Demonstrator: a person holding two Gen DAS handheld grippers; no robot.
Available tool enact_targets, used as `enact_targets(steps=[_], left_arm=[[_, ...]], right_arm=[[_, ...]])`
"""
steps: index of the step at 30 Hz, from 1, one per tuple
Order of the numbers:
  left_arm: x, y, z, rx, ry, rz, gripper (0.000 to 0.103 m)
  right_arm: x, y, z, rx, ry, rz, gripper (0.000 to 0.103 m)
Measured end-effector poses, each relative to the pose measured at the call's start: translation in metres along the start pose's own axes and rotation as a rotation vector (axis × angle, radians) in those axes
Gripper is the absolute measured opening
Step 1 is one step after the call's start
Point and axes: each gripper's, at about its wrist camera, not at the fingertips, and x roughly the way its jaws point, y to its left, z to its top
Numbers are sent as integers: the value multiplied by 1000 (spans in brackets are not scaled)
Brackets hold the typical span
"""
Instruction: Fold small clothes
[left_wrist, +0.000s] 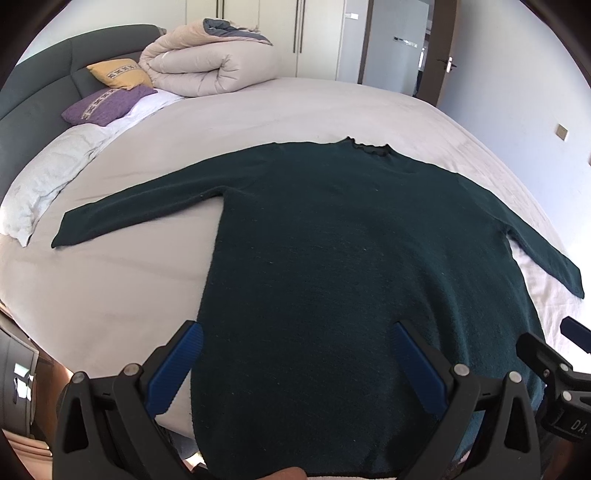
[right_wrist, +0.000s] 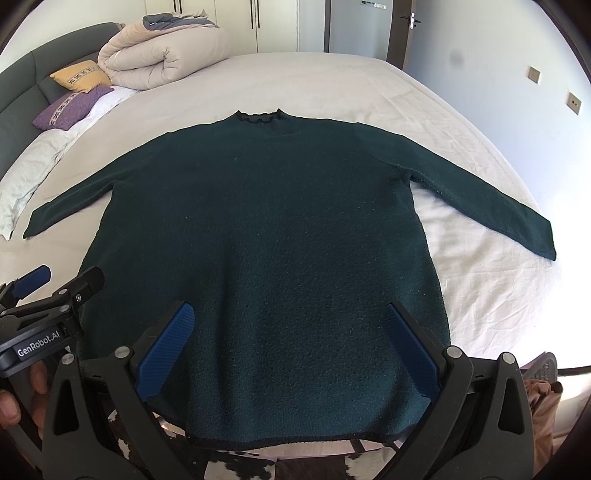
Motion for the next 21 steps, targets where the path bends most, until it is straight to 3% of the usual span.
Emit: enact_targets(steps=[5,11,14,17,21], left_arm=[[1,14,3,-36,-5,-14,103],[0,60,17,-185,-26,-153,103],[-6,87,30,-254,-75,-236,103],[-15,117,44,-323,-183,-244,103],[-10,153,58,-419,-161,-259,103]], right_arm=[[1,8,6,-62,-1,-4,103],[-4,8,24,-99,-34,60,103],[-15,11,40,-137,-106,40,103],[-29,21,57,-215,-190,-13,103],[-54,32,80,-279,-324,-64,103]])
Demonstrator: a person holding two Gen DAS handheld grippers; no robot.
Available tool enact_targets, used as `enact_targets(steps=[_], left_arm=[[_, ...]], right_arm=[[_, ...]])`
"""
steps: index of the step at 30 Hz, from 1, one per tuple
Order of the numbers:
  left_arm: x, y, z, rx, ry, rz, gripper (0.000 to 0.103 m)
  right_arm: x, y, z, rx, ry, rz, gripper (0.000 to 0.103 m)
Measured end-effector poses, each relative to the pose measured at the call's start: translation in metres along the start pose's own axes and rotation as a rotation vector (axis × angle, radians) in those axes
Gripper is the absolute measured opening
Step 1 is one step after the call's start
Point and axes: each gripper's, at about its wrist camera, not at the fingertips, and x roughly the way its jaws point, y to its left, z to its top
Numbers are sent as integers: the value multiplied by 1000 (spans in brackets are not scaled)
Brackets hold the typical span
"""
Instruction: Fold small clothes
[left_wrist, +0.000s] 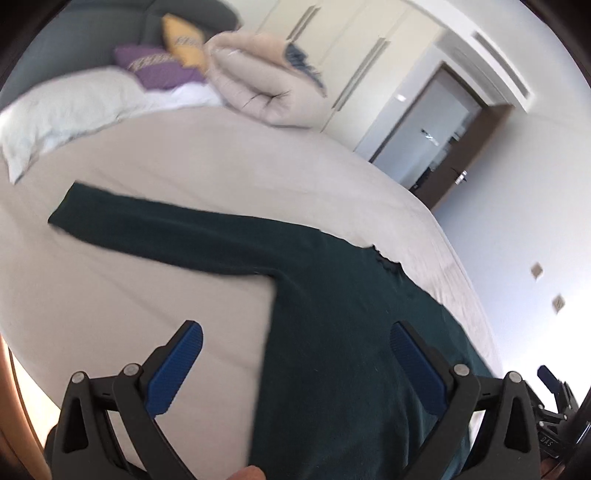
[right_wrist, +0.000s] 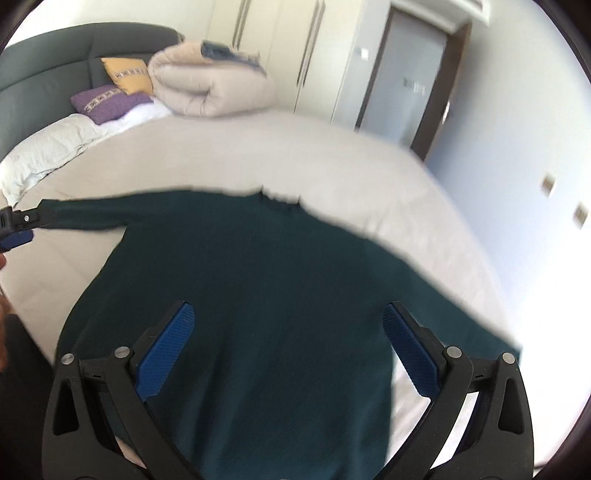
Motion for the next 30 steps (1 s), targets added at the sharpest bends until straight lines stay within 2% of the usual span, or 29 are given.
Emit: enact_targets(steps=[3,5,6,10,14,16,18,21,23,25,27,30], left_arm=[[-3,37,19,-144,-49,-25,103],[-5,62,31,-213,-94,-27,103],[-5,75,38,-240,-113,-17,103],[-4,123,55,-335,-162,5,103],[-8,188,63,-516,-239,17,103],[-6,220,63,-632,-266,8,103],[1,247,64,-714,-288,-7,102],[20,274,68,-779,-261,-7,95],[31,285,65,-815,-237,-14,89],[41,295,65,-843,-229,-14,88],[45,298,67,-846,-241,-4,88],[50,298,71,-860,-244,10,88]], right_arm=[[-21,-10,20,66,-133,31,103],[-28,-21,29,142,-194,110,103],[-25,-27,31,190,-190,179,103],[9,-46,29,441,-60,500,103],[43,-58,18,726,36,699,103],[62,-55,13,823,129,724,103],[77,-51,6,879,178,723,103],[95,-30,-6,858,229,746,103],[98,-17,-3,791,211,731,103],[93,1,-1,734,182,715,103],[93,9,1,724,171,722,103],[90,2,-1,739,164,719,103]])
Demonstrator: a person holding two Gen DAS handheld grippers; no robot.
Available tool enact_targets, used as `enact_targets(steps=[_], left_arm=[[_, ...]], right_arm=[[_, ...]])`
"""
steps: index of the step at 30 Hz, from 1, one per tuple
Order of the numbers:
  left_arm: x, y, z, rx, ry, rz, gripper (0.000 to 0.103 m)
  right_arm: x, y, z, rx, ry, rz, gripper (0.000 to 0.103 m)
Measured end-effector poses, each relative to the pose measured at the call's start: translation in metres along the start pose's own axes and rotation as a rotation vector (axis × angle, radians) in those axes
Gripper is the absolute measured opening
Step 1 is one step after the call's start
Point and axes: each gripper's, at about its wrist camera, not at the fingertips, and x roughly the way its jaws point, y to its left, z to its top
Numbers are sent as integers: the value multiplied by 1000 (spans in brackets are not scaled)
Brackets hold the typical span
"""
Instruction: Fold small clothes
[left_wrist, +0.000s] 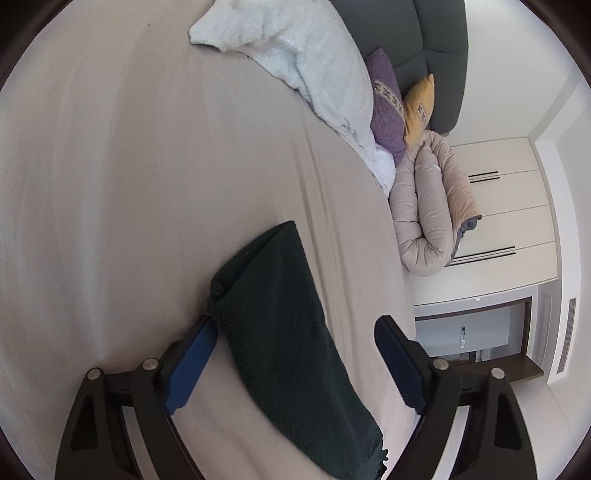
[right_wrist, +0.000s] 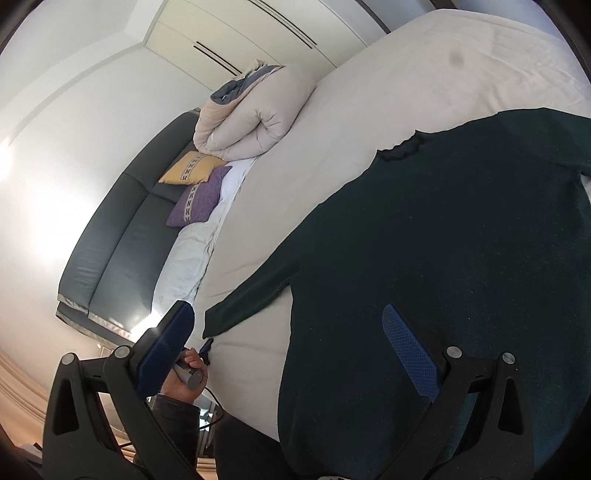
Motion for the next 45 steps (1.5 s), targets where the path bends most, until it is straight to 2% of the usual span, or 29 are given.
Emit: enact_targets(steps=[4,6,7,8,9,10,12,14,19,22,24,25,28,30,34,39,40,44,45], left_arm=[[7,-3,0,-13,-18,15,88],[10,-2,1,-17,-39,28,79],[10,-1,0,-19,-42,38,64],[12,2,1,-27,-41,51,44],[16,6,3,-43,-34,64,31],[19,10,3,-58,-25,81,7],[19,12,2,-50,-25,102,7],[19,-7,-3,42,-43,128,7],[26,-112,-56,460,-46,100,6],[35,-186,-134,805,-30,57,6],[40,-222,-220,1131,-7,28,6],[40,-229,-268,1298,-11,18,7],[40,-217,-363,1569,-17,0,7],[41,-200,-401,1692,-19,-10,7],[32,-170,-438,1820,-33,-16,7],[28,-160,-453,1899,-66,-11,7],[30,-159,-450,1903,-66,-8,7],[28,-155,-451,1930,-81,-6,7],[28,-155,-453,1944,-84,-4,7]], right_arm=[[-5,-9,-2,36,-9,8,103],[-3,-13,-1,41,-3,1,103],[-2,-14,-1,36,-3,-3,103],[-3,-14,-2,30,-4,-6,103],[-4,-14,-2,25,-7,-10,103],[-6,-16,-2,21,-13,-13,103],[-10,-20,-1,16,-27,-28,103],[-14,-26,0,14,-36,-46,103],[-16,-51,8,41,-45,-111,103],[-16,-66,19,51,-59,-129,103],[-11,-76,31,52,-55,-140,103],[-5,-80,39,53,-41,-144,103],[16,-92,62,49,10,-137,103],[36,-98,76,54,57,-119,103],[83,-109,92,92,128,-59,103],[156,-128,101,237,246,84,101],[168,-127,103,242,267,113,98],[206,-120,108,237,356,158,67],[212,-119,109,242,369,166,65]])
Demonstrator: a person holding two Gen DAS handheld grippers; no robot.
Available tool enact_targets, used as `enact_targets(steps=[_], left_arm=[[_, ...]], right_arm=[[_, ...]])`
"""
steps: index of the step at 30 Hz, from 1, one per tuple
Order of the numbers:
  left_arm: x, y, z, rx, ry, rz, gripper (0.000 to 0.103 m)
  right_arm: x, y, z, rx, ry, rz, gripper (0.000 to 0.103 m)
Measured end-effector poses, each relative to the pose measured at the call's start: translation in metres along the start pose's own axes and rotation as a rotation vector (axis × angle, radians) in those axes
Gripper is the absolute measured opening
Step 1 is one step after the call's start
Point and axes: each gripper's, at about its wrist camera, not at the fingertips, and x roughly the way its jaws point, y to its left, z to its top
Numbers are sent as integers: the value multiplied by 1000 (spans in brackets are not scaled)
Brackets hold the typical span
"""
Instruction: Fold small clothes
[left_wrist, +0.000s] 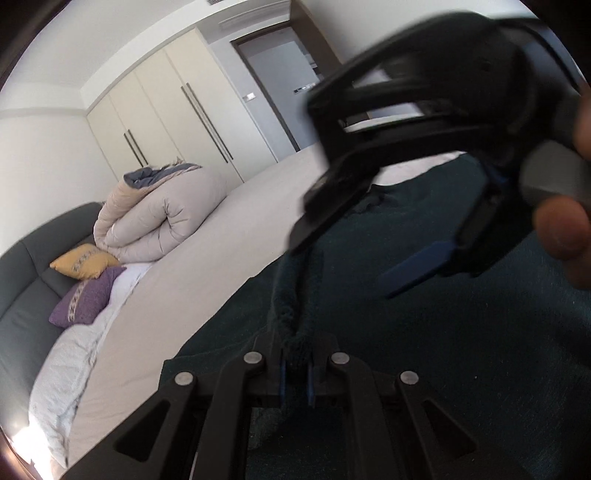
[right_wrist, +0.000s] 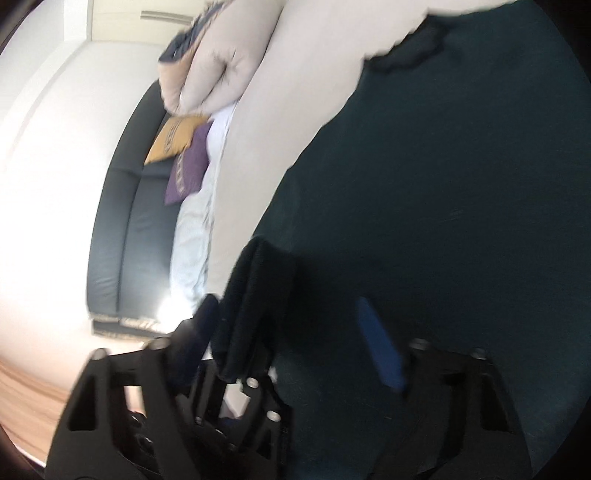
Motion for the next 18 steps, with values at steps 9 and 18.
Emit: enact_targets(steps=[9,18], left_arm=[[0,-9,0,29,9,8,7],[0,-10,3,17,16,4,58]], right_arm=[[25,12,6,-27,61,-3,65],[26,17,4,-104,55,-101,9]])
